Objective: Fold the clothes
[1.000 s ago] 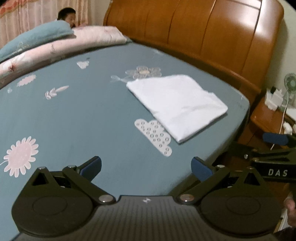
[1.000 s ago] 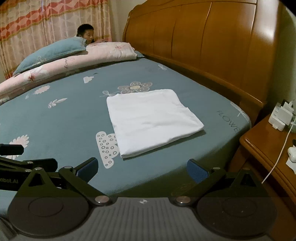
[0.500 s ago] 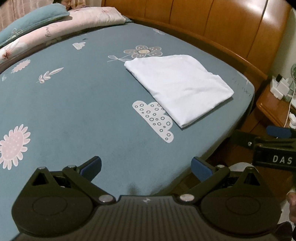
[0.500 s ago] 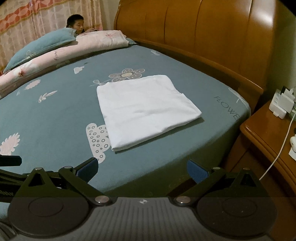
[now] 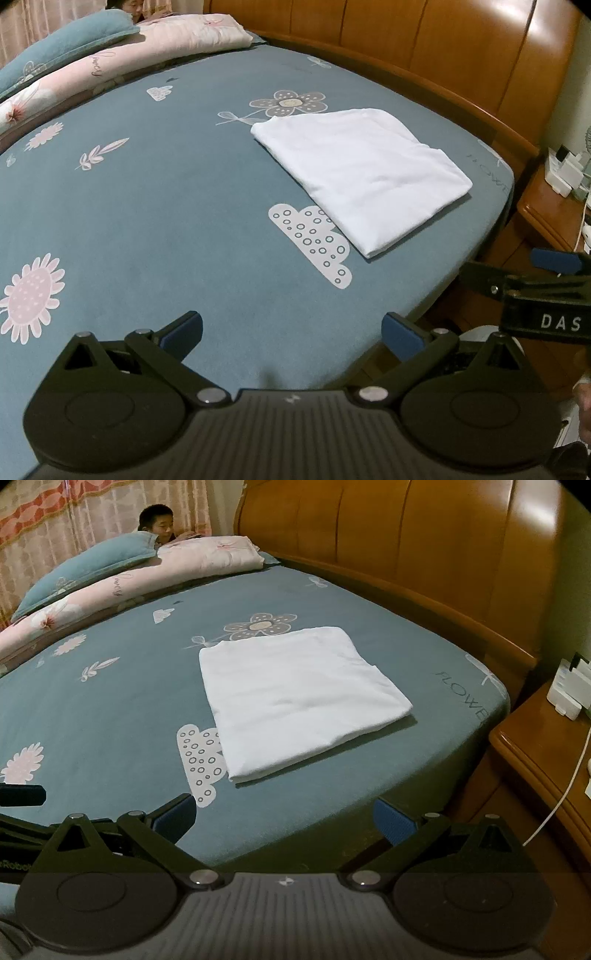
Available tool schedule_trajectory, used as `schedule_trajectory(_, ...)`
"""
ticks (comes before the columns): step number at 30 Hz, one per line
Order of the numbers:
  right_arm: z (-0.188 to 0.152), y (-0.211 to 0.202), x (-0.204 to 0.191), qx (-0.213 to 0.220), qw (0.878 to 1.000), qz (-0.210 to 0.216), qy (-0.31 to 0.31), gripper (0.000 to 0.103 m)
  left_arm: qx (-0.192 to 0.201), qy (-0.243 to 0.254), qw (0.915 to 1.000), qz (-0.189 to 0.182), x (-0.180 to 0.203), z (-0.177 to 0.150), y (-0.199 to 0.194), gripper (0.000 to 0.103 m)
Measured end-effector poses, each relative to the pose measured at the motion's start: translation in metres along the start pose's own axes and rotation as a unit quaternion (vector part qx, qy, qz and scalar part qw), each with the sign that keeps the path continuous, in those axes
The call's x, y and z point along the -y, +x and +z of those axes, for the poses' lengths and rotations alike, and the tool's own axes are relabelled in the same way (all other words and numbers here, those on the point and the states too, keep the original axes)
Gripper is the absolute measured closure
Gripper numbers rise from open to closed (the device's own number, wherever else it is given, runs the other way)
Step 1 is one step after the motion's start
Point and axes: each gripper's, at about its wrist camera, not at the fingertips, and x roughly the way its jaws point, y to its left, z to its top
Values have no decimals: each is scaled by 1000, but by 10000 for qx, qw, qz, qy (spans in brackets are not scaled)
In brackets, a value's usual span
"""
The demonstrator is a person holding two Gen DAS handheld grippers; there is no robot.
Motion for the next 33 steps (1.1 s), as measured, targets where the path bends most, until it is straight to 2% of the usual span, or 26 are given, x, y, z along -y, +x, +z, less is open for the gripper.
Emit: schedule_trajectory(33,4,7,5,-104,9999,-47,26,0,-6,91,10000,-3,5,7,6,1)
